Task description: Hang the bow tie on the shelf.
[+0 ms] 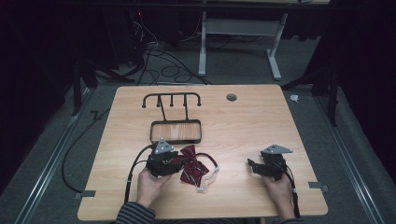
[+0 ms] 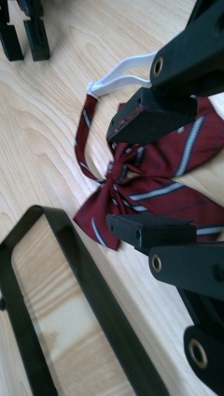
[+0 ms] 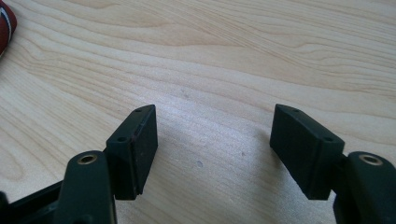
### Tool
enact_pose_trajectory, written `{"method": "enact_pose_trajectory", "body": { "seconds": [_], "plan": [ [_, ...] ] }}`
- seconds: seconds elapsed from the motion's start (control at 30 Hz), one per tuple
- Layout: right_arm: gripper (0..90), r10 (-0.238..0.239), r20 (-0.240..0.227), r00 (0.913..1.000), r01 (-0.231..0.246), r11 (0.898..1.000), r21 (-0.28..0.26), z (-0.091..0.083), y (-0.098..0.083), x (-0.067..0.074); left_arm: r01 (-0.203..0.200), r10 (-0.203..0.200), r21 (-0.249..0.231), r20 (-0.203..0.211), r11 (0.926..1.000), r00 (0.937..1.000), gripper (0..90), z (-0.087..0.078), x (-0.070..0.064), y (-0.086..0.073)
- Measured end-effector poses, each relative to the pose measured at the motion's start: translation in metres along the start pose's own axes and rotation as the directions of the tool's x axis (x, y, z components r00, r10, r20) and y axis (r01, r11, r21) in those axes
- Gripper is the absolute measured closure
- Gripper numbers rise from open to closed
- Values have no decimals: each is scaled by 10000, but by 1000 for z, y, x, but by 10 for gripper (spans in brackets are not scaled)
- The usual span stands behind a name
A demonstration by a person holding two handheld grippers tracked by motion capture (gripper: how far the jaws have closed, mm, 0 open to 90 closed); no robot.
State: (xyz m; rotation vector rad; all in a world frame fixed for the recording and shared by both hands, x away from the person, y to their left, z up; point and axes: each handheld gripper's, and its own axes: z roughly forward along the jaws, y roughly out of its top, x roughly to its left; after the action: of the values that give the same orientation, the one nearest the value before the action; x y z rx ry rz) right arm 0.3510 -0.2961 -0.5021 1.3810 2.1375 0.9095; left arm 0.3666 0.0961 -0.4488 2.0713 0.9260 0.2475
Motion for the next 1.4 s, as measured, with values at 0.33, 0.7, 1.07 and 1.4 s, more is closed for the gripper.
{"method": "enact_pose_trajectory", "body": {
  "seconds": [0.33, 0.7, 1.07, 1.4],
  "plan": [
    [336, 6, -7, 10000, -6, 10000, 1, 0, 0, 0, -208, 200, 218, 356, 9995, 9992, 537, 16, -6, 12],
    [335, 16, -22, 10000, -16, 10000, -10, 0, 0, 0, -286, 270, 258, 580, 9993, 9979, 546, 27, -8, 26],
    [335, 24, -55, 10000, -25, 10000, -7, 0, 0, -1, -497, 467, 460, 645, 9977, 9968, 551, 45, -15, 37],
    [335, 9, -35, 10000, -9, 10000, -15, 0, 0, 0, -489, 449, 591, 671, 9970, 9967, 566, 59, -16, 38]
  ]
}}
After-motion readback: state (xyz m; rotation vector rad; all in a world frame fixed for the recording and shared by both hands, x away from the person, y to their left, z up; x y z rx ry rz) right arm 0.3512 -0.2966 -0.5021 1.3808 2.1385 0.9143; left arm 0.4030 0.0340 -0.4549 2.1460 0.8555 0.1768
